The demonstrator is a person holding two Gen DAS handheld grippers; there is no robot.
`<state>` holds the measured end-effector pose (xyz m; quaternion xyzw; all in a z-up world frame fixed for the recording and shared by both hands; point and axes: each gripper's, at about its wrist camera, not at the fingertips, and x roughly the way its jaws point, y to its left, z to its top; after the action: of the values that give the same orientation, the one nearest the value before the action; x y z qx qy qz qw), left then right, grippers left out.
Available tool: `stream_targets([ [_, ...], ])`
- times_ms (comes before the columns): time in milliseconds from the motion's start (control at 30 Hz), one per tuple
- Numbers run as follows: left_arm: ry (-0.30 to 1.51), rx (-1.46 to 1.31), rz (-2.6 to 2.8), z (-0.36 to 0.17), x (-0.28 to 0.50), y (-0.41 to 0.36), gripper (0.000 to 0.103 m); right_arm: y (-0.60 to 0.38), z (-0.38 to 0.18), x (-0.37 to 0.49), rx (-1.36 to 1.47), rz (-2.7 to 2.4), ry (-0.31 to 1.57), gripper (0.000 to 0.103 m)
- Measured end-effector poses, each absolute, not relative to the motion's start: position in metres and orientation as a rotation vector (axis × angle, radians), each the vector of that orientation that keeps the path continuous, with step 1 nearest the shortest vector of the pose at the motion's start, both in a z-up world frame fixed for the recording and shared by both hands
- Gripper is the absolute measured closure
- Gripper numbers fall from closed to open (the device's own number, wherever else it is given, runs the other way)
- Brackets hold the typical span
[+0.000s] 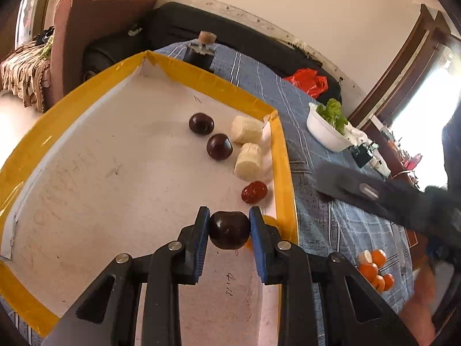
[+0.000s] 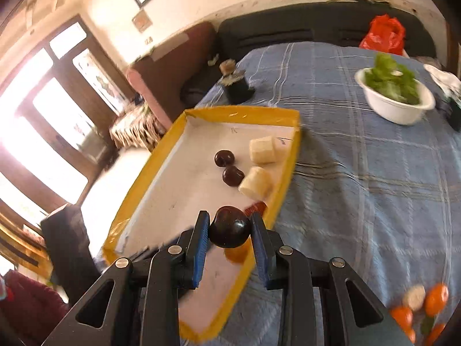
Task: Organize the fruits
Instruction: 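Carry the plum in the left tool to the yellow tray while the right tool carries its plum, then open the left tool to release the plum while the right tool releases its plum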
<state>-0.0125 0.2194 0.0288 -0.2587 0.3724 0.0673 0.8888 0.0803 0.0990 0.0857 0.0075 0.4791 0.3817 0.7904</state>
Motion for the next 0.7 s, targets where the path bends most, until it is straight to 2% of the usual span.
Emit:
stream_targets([
  [300, 0.807, -0.514, 0.148, 0.022, -0.013, 0.215, 0.076, 0.148, 0.053, 0.099, -0.068, 0.827, 1.107, 0.071],
  [700, 0.823, -0.522, 0.194, 0.017, -0.013, 0.220, 0.076, 0.165, 0.037, 0.104, -0.150, 0.808, 1.104, 0.070],
])
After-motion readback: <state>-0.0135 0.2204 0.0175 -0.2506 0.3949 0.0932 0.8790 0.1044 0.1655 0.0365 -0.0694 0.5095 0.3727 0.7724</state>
